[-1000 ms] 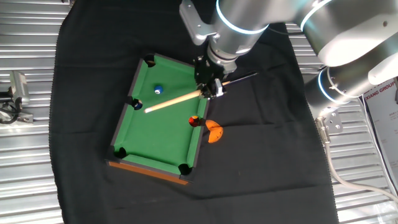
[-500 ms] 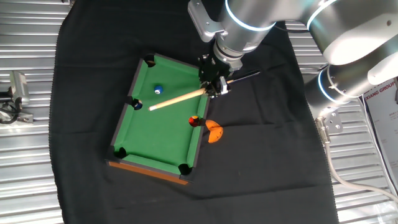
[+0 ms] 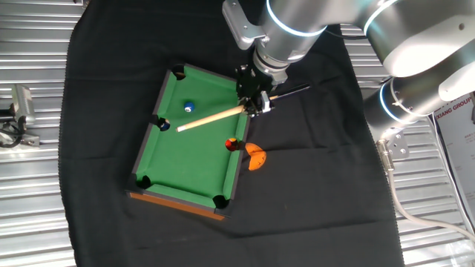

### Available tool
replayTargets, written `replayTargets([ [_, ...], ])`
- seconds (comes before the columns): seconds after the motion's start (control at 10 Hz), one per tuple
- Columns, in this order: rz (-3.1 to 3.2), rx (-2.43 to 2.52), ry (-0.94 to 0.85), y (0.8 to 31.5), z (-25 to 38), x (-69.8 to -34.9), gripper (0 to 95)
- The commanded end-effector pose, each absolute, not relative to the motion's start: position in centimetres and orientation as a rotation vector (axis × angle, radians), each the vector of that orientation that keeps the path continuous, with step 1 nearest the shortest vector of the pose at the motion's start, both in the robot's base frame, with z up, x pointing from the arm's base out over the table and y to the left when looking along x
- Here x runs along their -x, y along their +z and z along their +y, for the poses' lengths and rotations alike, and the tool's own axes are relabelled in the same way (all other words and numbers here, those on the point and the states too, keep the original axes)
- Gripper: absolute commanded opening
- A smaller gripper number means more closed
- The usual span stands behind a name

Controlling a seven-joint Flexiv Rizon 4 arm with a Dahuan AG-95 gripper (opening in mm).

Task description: Hit the pool ball

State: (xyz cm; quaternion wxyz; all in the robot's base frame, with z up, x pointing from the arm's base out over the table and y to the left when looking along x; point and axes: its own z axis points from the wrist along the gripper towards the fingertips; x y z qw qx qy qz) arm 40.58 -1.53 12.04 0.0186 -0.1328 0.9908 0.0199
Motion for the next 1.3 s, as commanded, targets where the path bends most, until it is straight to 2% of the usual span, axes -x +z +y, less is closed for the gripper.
replayTargets([
  [0.1, 3.079, 0.416, 0.066, 12.07, -1.51, -40.49, 0.0],
  [1.3, 3.088, 0.531, 0.005, 12.07, -1.51, -40.49, 0.0],
])
